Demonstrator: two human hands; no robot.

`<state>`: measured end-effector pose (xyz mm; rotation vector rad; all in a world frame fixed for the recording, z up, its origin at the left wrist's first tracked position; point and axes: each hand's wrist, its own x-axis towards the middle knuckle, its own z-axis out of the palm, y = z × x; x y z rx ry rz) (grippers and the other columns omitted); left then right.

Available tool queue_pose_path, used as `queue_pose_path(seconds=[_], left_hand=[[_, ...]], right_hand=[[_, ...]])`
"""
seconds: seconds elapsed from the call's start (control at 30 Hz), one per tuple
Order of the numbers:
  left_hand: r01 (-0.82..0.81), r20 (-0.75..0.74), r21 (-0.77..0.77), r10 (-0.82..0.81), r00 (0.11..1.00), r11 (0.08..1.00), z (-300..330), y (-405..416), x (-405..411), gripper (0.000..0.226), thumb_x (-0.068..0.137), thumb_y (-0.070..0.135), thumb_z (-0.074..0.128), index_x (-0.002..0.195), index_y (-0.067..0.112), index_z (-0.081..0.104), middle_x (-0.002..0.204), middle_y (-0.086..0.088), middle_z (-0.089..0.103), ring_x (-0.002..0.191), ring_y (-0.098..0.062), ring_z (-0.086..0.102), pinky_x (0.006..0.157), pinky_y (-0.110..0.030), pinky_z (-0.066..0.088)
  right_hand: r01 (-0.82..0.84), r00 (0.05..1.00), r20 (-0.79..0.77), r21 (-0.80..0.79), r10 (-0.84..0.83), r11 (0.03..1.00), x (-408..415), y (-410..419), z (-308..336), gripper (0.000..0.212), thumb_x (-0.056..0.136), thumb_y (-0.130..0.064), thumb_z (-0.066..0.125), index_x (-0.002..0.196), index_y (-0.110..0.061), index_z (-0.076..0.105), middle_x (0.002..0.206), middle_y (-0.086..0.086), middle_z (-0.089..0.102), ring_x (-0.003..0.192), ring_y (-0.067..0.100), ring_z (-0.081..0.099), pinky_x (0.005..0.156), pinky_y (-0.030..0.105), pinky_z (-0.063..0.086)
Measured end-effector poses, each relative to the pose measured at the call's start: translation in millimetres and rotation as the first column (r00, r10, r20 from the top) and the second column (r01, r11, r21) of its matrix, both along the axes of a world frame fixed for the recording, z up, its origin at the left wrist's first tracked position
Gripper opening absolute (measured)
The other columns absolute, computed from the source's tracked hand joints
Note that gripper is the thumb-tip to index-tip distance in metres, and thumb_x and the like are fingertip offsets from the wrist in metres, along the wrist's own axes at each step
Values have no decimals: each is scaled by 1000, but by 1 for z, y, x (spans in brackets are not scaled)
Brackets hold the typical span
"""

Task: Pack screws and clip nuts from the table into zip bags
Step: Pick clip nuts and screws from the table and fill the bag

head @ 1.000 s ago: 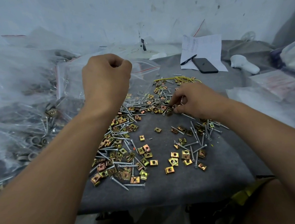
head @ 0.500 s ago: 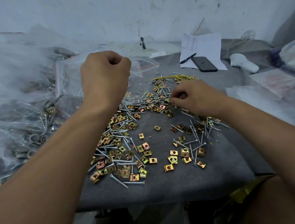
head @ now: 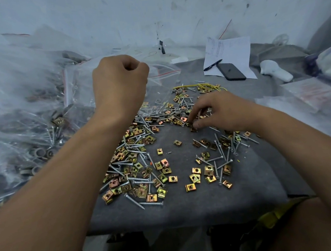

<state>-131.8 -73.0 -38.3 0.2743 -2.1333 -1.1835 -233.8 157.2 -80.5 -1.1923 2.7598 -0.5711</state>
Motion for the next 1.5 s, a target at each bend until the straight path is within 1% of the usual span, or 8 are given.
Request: queue_pose_path(seconds=[0.13,0.4,0.57,0.7,0.9,1.13,1.27,1.5], left_hand=[[1,4,3,-1,1000,1000,0,0,0,24,97,21,62,89,4,78,82,-15,75,83,-40,72,70,-57,60],[7,0,5,-7,1000,1000,-1,-1,0,24,96,20,62,89,2,77,82,-15,75,81,-40,72,68,-56,60],[9,-1,2,-9,1000,1000,-1,-1,0,24,95,19,62,87,4,78,80,-15,75,80,-39,72,67,-55,60],[7,4,4,-7,1000,1000,-1,-1,-1,23,95,19,62,87,5,78,80,-15,75,80,-40,73,67,-55,60],[11,9,2,-11,1000,1000,-1,-1,-1,23,97,19,61,87,6,79,78,-10,76,75,-34,74,67,-50,62],[11,0,-10,-11,1000,1000,-3,1,-2,23,95,18,62,86,4,78,77,-12,75,76,-37,73,67,-53,61],[9,6,-7,-9,1000,1000,-2,1,-1,23,95,18,62,86,5,78,77,-11,75,77,-36,73,70,-53,61],[16,7,-1,-16,1000,1000,-2,0,0,23,96,18,62,85,6,79,75,-9,75,73,-33,74,67,-51,62]], right_hand=[[-8,1000,3,54,8,999,4,-3,3,25,78,-49,85,101,-43,77,101,-25,66,103,3,58,93,37,49],[8,1000,-16,20,-7,1000,10,-11,2,23,77,-31,90,96,-37,77,85,-23,71,82,-6,64,76,23,50],[26,996,81,-31,-24,999,13,-11,1,31,76,-21,91,97,-33,73,85,-13,73,77,-1,68,81,34,59],[4,996,89,-12,-3,1000,12,-9,3,32,80,-14,87,102,-31,71,91,-12,72,84,3,68,84,32,59],[10,998,60,30,-12,1000,12,-9,2,25,86,-18,83,105,-33,77,88,-21,71,80,-10,64,68,5,46],[60,998,21,107,-63,992,12,-17,1,22,88,-24,82,107,-34,76,89,-20,69,80,-10,60,68,7,41],[79,996,34,139,-85,987,13,-20,2,18,90,-22,79,105,-30,73,91,-16,68,83,-4,61,74,18,49],[75,997,5,218,-79,973,19,-24,6,20,93,-20,76,102,-32,64,95,-14,65,84,0,58,68,20,44]])
